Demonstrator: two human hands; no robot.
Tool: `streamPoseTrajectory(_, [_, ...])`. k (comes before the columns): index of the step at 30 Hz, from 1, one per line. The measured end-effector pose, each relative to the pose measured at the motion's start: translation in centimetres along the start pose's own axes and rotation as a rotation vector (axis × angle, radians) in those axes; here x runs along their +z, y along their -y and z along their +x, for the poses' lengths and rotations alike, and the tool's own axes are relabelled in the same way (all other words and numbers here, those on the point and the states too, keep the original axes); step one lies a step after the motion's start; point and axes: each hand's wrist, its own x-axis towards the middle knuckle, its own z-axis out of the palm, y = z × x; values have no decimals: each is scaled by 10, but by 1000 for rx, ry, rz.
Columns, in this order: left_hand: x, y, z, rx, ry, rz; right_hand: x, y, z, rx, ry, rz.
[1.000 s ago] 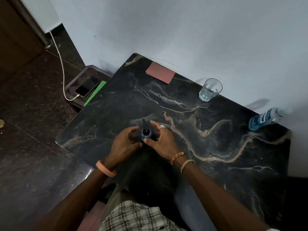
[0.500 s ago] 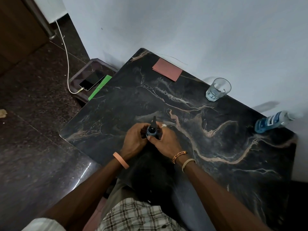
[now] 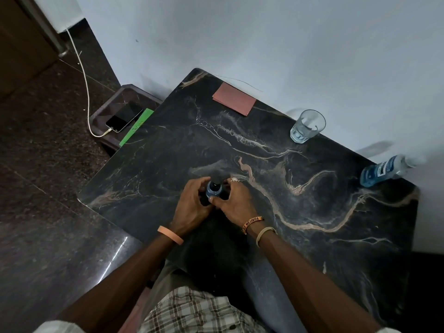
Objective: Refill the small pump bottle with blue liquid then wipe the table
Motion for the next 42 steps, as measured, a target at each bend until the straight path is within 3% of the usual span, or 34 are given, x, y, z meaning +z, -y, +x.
streamPoseTrajectory(7, [8,-6,6,-10,-83,0,5,3,-6,39,-46,96])
streamPoseTrajectory(12, [-6,-23,19,26,36,-185,-18,7,-3,-97,-75,128])
streamPoseTrajectory(15, [-10,-38,28,70,49,-193,-34,11,-2,-73,-53,150])
streamPoseTrajectory(21, [-6,-68,48,248,102,41,-58,16,2,-18,-66,353])
streamPoseTrajectory(24, [-4,-90,61,280,23,35,-73,21,6,-27,-137,415])
streamPoseTrajectory(29, [-2,-137,89,316,38,-28,-111,28,19,-18,-275,483])
streamPoseTrajectory(42, [-1,-204,141,253,196,-14,-179,38,39,-46,-357,404])
